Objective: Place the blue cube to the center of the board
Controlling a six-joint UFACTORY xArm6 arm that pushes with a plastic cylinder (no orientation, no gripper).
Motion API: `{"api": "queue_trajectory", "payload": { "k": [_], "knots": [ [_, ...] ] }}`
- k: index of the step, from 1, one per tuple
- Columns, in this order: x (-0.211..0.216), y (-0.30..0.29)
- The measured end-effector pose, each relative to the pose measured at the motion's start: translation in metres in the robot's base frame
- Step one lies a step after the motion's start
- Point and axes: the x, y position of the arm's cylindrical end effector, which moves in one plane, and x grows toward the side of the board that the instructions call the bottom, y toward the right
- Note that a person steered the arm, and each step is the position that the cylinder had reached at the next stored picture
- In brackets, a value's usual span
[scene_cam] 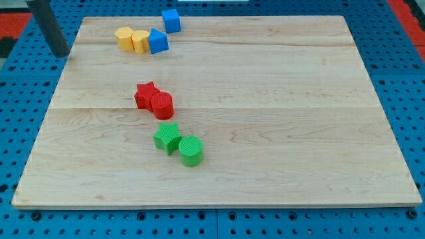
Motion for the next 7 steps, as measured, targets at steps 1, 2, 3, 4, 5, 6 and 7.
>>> {"api": "queue_trajectory", "payload": {
  "k": [1,2,3,4,5,6,7],
  "knots": [
    [-0.099,0.045],
    [-0.099,0.045],
    [-0.098,0.091],
    [-0.098,0.195],
    [-0.069,0.284],
    [-0.029,0.299],
    [0.004,0.317]
  ]
}}
